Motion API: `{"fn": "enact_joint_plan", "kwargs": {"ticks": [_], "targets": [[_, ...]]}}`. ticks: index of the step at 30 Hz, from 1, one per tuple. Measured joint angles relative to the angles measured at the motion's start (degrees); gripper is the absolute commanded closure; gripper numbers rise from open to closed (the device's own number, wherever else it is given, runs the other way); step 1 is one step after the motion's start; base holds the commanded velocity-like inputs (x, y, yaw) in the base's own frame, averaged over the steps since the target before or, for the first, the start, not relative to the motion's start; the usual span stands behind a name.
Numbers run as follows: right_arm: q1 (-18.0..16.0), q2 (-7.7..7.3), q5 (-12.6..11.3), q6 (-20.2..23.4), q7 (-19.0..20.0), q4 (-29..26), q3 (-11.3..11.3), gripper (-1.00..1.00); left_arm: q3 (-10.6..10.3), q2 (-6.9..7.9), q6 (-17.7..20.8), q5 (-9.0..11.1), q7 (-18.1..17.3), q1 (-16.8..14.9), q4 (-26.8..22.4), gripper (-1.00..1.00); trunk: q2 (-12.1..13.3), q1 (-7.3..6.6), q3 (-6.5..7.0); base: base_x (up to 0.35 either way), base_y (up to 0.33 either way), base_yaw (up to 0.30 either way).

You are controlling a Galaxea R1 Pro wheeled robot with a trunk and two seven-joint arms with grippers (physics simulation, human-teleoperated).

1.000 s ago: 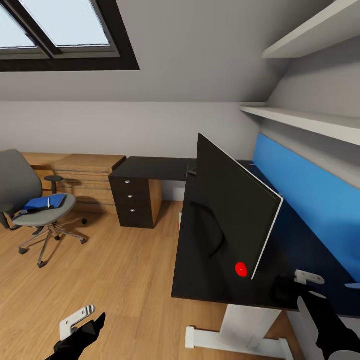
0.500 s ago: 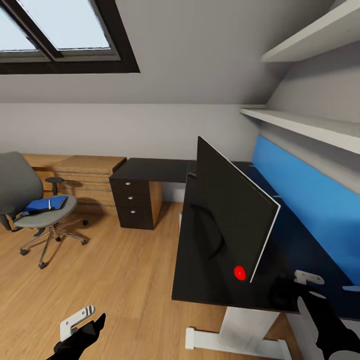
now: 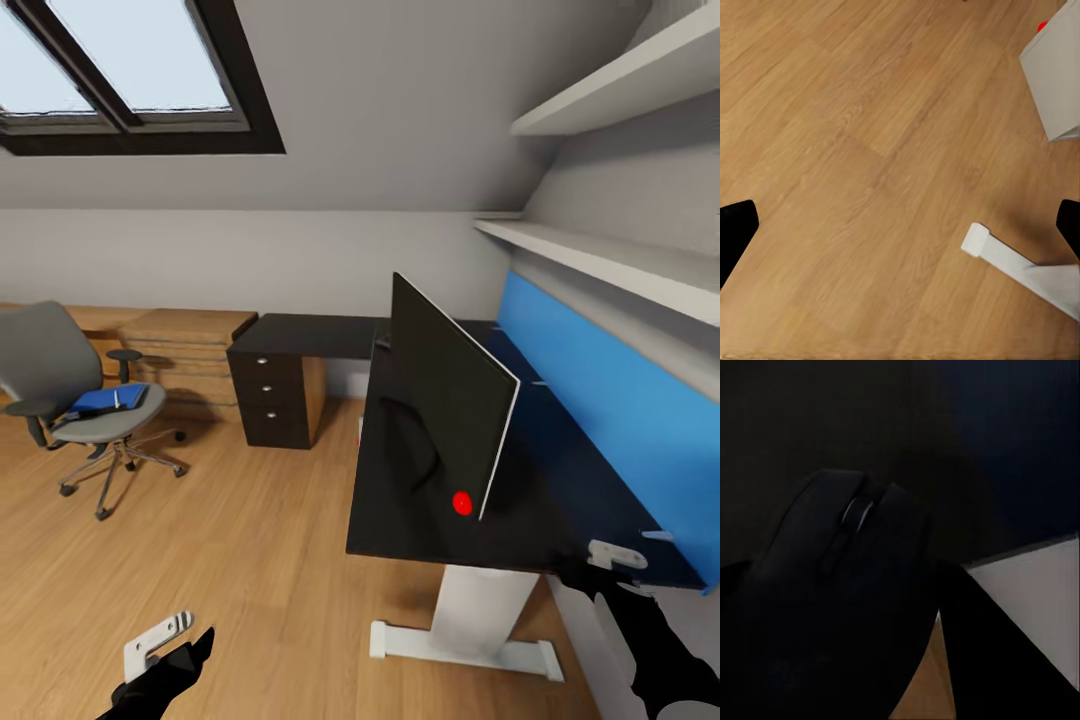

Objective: In the bedroom, organize the workspace by keeping the computer under the desk, ensuring the monitor is on the desk, placing the keyboard on the desk next to the monitor, placing the mouse on the desk next to the keyboard, moving the folder from the swivel chair onto the desk next to the mouse, stacking the notebook on top of the folder with the pen on top of the notebook, and positioning the swivel chair next to the desk.

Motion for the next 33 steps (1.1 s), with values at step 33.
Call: {"fn": "enact_joint_plan", "kwargs": {"ticks": [33], "targets": [[0.1,7.12,2.9,-15.1,-0.6,2.7,0.0,1.0,-0.3,0.13,0.3,0.0,-0.1,0.0,1.8,-1.0,9.6,-5.32,4.32,-0.206,0.0,0.0]]}}
